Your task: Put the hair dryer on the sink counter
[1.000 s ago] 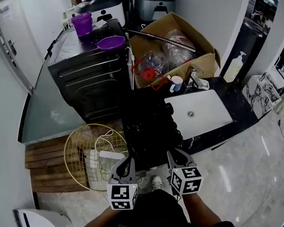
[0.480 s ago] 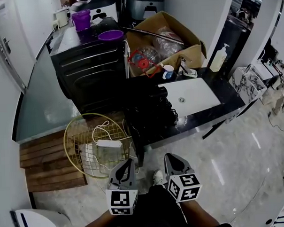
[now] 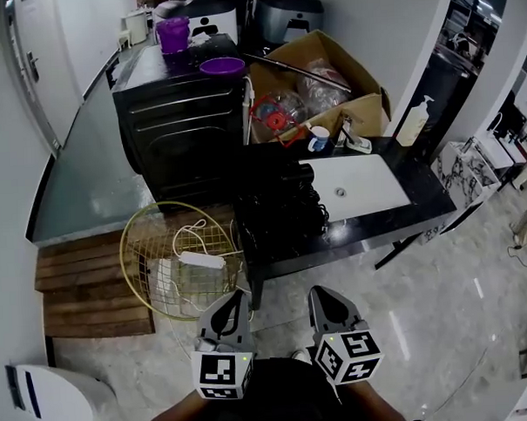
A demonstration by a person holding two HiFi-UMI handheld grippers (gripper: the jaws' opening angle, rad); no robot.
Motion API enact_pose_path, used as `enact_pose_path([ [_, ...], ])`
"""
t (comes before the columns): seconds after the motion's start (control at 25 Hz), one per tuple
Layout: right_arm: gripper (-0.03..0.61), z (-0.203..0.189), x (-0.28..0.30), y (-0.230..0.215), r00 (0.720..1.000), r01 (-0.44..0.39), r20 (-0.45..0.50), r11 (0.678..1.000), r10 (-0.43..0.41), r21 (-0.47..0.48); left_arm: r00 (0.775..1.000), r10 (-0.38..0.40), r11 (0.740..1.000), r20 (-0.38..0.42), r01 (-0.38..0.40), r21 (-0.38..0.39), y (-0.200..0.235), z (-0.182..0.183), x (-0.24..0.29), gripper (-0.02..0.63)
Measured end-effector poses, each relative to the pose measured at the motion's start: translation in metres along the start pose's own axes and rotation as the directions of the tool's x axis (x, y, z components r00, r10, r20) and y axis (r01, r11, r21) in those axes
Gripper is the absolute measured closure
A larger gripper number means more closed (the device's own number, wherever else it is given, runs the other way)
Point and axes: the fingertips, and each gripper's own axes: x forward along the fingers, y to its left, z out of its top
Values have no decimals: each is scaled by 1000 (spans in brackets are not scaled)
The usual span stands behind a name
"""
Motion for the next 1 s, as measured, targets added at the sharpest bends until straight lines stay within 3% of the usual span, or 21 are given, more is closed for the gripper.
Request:
enact_pose_path([
  [0.36,563,-8,-14,-39,1000,-17,-25,1000,17,14,999,-23,999,-33,24,30,-51,-3,18,606],
  [1.0,563,-18,-12,-50,998,-44,-45,999,45,20,998,5,1000,-70,-3,29,-60,-15,23,606],
])
